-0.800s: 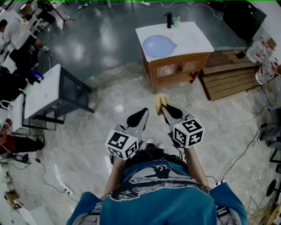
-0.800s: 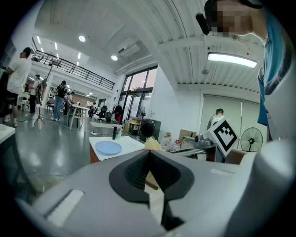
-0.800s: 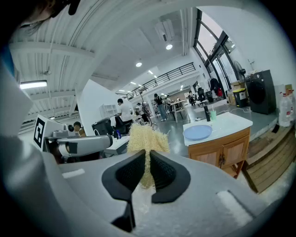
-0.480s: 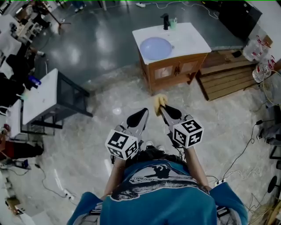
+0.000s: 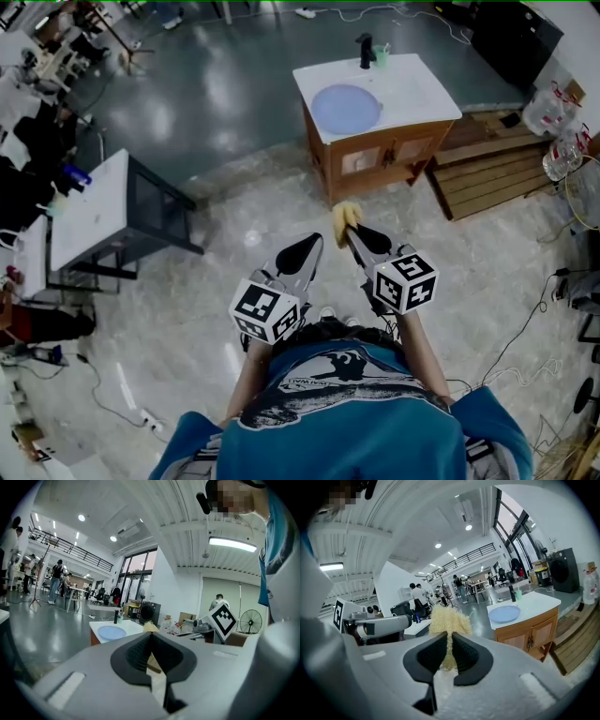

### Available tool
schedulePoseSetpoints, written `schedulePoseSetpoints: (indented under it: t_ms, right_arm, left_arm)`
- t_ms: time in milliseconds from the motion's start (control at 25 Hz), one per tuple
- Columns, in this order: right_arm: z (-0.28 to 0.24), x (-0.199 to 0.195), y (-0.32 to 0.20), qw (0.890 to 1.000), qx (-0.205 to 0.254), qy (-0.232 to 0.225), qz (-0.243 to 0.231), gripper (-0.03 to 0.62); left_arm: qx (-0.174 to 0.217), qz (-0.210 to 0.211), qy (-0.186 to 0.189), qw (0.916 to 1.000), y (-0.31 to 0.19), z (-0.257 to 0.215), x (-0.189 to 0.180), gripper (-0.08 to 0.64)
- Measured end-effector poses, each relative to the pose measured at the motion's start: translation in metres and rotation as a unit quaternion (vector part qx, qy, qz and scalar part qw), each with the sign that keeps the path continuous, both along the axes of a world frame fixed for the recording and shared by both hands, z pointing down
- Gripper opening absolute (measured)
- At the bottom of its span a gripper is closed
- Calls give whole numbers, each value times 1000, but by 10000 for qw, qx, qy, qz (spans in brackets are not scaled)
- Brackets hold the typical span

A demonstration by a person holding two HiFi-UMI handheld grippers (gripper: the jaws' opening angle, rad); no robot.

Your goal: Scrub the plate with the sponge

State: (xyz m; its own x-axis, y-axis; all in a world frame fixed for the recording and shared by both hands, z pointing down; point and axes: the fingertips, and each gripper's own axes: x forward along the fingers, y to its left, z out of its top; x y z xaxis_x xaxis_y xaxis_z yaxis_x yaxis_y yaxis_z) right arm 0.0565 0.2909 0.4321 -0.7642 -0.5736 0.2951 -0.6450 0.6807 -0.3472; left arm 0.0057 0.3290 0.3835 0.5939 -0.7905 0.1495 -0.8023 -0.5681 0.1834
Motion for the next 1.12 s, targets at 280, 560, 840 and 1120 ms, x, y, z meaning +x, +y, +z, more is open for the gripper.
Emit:
schedulePoseSetpoints:
  t_ms: [280,560,840,1120]
  right_arm:
    - [14,-19,-6,9999,-132,97,54,31]
    - [24,-11,-23,9991,-305,212,197,31]
    - [30,-5,-77,9992,-339,202,88,31]
    - [21,6,-172,9991,-225,248,-268,31]
  left_arm:
    - [-92,-39,74,9999,-8,14,-25,12]
    - [-282,16,147,9995,-27,26,-26,12]
    - [-336,-151,203,9991,-78,32,-25,13]
    - [-326,-527,298,9976,-169,26,-17,12]
